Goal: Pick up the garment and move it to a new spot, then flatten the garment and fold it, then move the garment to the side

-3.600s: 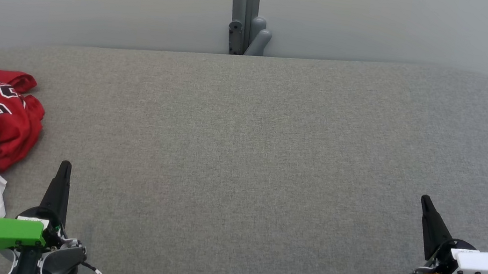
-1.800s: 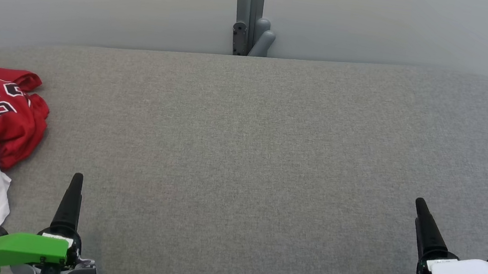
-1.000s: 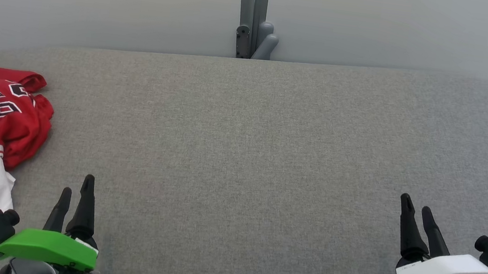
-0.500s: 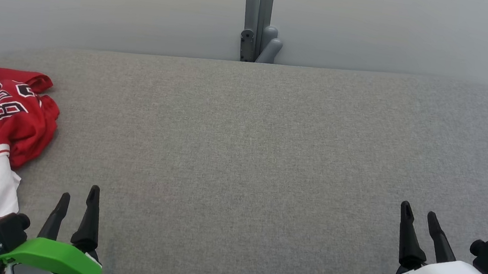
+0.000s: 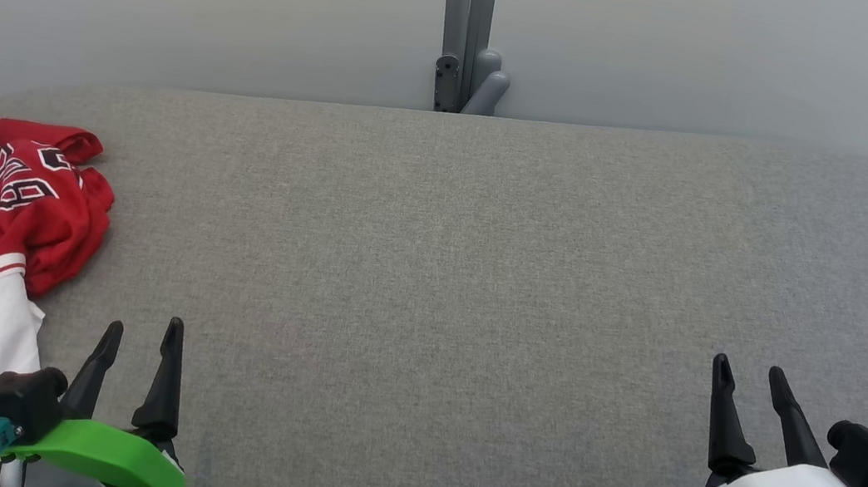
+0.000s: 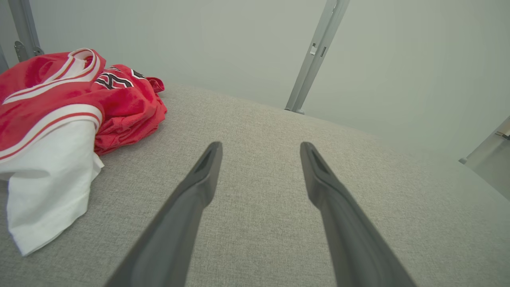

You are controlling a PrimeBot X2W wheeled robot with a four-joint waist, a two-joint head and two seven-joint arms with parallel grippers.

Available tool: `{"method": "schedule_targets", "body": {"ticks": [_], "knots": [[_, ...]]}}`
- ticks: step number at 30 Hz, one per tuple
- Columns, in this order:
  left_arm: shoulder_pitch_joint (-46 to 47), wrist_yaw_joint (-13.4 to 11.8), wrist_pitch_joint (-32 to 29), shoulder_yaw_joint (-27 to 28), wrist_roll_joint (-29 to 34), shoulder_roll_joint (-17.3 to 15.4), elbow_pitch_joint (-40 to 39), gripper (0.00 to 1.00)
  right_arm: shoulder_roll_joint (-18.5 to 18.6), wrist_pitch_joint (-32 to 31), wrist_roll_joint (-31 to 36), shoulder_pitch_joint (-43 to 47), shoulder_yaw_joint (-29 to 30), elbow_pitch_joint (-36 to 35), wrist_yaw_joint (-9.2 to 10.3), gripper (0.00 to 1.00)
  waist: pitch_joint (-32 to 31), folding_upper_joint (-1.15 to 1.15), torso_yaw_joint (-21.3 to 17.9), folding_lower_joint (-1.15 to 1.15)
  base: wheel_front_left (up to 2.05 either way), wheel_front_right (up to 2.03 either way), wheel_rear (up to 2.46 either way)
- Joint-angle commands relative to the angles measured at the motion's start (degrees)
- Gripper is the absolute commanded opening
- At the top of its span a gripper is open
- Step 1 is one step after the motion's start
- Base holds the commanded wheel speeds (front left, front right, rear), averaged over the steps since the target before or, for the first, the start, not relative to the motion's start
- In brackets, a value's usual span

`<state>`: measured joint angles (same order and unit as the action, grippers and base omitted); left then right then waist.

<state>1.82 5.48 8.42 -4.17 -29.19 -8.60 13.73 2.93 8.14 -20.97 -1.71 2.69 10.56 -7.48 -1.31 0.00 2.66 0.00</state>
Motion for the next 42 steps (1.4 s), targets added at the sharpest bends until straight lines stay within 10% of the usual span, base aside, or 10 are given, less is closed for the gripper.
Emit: {"method": "schedule_targets", "body": {"ticks": [1,42], "knots": [[0.12,-0.03,0.59,-0.33,1.98,-0.87,-0.65,1.00,0.47,0.68,2.03,-0.33,0.09,-0.75,-0.01,1.00,-0.02,0.00,0.05,0.00,0.00,0.00,0.00],[1.34,2.03,5.79,-0.30,16.93,-0.32,6.77,1.00,0.10,6.00,21.88,1.57,1.34,1.03,-0.02,1.00,-0.63,0.00,1.20,0.00,0.00,0.00,0.00]]}}
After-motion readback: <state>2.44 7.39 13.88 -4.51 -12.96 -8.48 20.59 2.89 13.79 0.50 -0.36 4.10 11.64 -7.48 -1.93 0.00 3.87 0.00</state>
